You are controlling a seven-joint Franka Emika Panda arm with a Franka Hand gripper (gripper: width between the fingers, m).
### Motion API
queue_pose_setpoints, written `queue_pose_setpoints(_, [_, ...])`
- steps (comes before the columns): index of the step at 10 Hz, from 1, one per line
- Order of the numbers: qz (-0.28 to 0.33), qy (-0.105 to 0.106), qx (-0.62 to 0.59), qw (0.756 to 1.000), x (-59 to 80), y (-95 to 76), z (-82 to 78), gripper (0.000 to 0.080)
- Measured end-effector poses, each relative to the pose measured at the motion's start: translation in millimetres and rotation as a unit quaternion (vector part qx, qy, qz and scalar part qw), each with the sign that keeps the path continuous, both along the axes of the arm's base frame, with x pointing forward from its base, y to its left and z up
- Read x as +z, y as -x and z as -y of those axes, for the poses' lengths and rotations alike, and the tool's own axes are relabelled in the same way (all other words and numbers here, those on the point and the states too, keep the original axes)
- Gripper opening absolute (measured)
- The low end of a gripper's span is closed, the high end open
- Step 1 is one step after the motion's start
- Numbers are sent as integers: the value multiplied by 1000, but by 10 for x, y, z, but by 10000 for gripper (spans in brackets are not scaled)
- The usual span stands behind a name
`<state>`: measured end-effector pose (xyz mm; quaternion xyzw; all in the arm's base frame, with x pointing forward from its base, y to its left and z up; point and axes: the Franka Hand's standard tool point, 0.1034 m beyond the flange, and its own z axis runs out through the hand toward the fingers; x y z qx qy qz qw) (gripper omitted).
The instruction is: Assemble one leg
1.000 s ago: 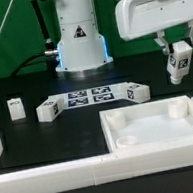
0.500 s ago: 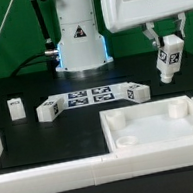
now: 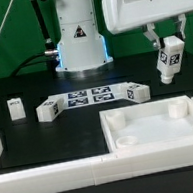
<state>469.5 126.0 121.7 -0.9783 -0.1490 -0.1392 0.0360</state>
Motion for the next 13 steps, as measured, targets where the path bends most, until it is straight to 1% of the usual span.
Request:
queue_pose_setpoints(1, [-4,8,16,1000,111,-198,40,291])
queue_pose_setpoints(2, [10,3,16,1000,173,-378,30,291])
queue_pose_setpoints(3, [12,1,19,1000,149,-464,21,291])
queue_pose_setpoints(4, [20,0,24,1000,165,-620,28,291])
queue_pose_setpoints(6, [30,3,40,999,162,-845,120,291])
queue_pose_setpoints(8, [28,3,41,999,144,-816,94,291])
queue_pose_setpoints(11, [27,3,41,999,137,-831,97,291])
queue_pose_setpoints(13, [33,-1,43,999,162,-1042,77,291])
